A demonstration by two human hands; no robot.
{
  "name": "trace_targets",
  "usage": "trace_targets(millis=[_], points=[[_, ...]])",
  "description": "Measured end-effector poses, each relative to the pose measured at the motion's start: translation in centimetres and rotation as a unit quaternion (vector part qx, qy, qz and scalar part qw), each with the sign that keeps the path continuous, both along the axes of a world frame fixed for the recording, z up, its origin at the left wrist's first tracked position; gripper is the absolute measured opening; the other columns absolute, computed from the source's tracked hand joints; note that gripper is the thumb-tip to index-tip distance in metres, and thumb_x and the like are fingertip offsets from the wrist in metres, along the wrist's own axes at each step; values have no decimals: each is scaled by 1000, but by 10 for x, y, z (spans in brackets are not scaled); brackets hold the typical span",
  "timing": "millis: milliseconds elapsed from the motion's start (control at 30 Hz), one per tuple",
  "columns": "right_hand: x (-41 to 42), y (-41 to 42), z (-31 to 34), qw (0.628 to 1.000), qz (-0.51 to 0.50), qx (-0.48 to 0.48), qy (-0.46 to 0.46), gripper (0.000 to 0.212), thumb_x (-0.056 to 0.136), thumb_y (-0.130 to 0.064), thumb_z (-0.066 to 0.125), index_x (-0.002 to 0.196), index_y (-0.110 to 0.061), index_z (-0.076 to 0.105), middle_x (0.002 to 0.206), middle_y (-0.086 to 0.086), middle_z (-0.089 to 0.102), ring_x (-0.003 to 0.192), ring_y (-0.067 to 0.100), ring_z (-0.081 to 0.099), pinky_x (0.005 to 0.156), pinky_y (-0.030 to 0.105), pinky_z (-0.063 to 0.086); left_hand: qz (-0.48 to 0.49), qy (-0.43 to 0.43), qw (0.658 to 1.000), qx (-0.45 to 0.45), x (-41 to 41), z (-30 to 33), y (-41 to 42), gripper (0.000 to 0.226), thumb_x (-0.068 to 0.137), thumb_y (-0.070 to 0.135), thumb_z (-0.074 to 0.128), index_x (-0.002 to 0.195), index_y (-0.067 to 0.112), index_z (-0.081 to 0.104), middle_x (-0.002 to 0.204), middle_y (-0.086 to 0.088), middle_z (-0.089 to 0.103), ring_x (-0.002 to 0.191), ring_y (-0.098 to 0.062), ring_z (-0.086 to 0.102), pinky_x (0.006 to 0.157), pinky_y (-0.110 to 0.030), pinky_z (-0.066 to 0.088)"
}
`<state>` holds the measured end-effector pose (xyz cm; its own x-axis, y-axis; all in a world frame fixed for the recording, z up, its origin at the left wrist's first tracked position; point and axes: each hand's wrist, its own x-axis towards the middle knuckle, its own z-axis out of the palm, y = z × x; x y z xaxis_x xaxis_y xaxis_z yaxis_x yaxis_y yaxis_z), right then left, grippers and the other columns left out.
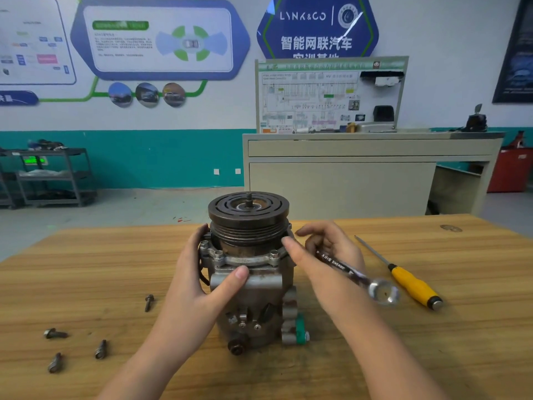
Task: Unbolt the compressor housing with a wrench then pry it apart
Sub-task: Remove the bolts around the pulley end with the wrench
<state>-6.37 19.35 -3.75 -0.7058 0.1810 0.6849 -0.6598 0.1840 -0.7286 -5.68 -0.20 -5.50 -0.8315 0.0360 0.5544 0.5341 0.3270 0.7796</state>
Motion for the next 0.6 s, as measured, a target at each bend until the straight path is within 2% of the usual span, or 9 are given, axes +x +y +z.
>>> trace_targets(millis=[67, 133, 200, 300, 367, 467, 533, 600], points=[[-1, 1, -1, 1000, -4, 18, -1, 5, 78, -29, 66, 80, -32, 69, 68, -10, 65, 62, 1, 61, 55, 9, 45, 1, -2, 1000, 0, 0, 0, 0, 92, 61, 74, 59, 141, 46, 23, 138, 25, 42, 123, 10, 42, 96, -14, 36], [0, 1, -1, 1000, -4, 25, 17, 11, 82, -28, 61, 86, -34, 69, 74, -14, 67, 69, -1, 63, 59, 9, 46, 0, -1, 1000, -3, 0, 1, 0, 88, 63, 72, 61, 139, 50, 23, 137, 28, 41, 123, 12, 40, 94, -10, 35], [1, 0, 0, 1000, 3, 13, 17, 11, 79, -32, 66, 90, -36, 65, 65, -13, 59, 60, 0, 56, 55, 11, 43, 1, 1, 1000, -3, 1, 1, 1, 83, 65, 69, 63, 136, 51, 23, 135, 31, 41, 120, 16, 40, 88, -3, 35], [0, 0, 0, 999, 9, 24, 21, 11, 80, -19, 64, 82, -30, 65, 63, -11, 58, 58, 1, 54, 53, 12, 42, 3, 3, 1000, -2, 1, 2, 1, 81, 66, 65, 61, 135, 51, 23, 132, 35, 39, 118, 20, 39, 85, 2, 34], [1, 0, 1, 999, 7, 33, 33, 14, 83, -18, 59, 83, -29, 67, 66, -13, 61, 61, 1, 57, 55, 10, 43, 4, 3, 1000, -4, 1, 2, 1, 80, 66, 65, 61, 135, 52, 22, 131, 37, 38, 118, 21, 38, 85, 0, 34], [2, 0, 1, 999, 12, 26, 18, 5, 79, -31, 66, 84, -30, 67, 60, -12, 55, 56, 0, 52, 52, 11, 40, 5, 4, 1000, -4, 1, 2, 1, 80, 66, 65, 61, 134, 53, 22, 130, 38, 38, 118, 21, 37, 87, -4, 34], [2, 0, 0, 1000, 7, 28, 13, 10, 80, -24, 63, 85, -32, 67, 60, -13, 56, 57, 1, 54, 53, 9, 40, 7, 4, 1000, -5, 1, 2, 1, 80, 65, 67, 61, 134, 54, 22, 129, 40, 37, 118, 22, 37, 87, -5, 34], [3, -1, 0, 999, -1, 30, 28, 16, 84, -21, 59, 94, -33, 63, 62, -14, 56, 59, 0, 55, 56, 8, 41, 6, 3, 1000, -5, 2, 2, 1, 80, 65, 67, 61, 134, 55, 22, 130, 39, 37, 118, 22, 36, 88, -6, 34]])
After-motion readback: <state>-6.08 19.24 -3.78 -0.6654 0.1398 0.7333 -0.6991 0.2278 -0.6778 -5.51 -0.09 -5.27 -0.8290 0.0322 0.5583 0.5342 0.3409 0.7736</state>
